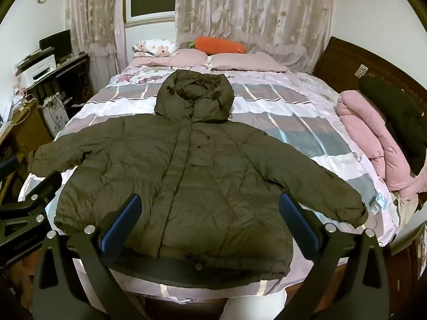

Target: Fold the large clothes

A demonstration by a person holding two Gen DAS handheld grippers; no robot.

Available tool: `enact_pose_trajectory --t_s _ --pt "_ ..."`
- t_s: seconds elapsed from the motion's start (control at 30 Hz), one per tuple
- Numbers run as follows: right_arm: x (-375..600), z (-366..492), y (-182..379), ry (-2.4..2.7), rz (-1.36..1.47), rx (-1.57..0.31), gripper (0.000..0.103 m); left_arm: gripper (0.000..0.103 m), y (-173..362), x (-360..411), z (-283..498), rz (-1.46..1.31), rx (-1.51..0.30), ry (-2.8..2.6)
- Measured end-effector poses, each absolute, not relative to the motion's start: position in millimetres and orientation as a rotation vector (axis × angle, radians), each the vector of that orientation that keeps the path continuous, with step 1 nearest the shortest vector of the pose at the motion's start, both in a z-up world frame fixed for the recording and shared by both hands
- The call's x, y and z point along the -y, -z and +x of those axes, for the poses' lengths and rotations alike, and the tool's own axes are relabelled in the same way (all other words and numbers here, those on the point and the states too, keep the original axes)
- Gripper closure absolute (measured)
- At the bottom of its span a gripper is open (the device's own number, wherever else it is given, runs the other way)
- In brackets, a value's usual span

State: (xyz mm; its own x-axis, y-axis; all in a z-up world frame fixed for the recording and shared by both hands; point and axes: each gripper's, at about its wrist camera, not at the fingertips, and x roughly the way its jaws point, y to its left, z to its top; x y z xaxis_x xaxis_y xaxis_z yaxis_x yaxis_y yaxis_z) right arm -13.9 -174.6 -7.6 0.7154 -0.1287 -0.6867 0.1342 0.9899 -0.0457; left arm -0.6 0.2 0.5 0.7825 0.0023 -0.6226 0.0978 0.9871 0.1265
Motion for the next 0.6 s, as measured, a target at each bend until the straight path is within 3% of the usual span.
enact_pose_trajectory --t_s 0.6 --pt "176.1 -12.0 11.6 0.151 -0.007 -0.768 0.001 0.002 0.7 0.4 0.5 0.147 -0.674 0.055"
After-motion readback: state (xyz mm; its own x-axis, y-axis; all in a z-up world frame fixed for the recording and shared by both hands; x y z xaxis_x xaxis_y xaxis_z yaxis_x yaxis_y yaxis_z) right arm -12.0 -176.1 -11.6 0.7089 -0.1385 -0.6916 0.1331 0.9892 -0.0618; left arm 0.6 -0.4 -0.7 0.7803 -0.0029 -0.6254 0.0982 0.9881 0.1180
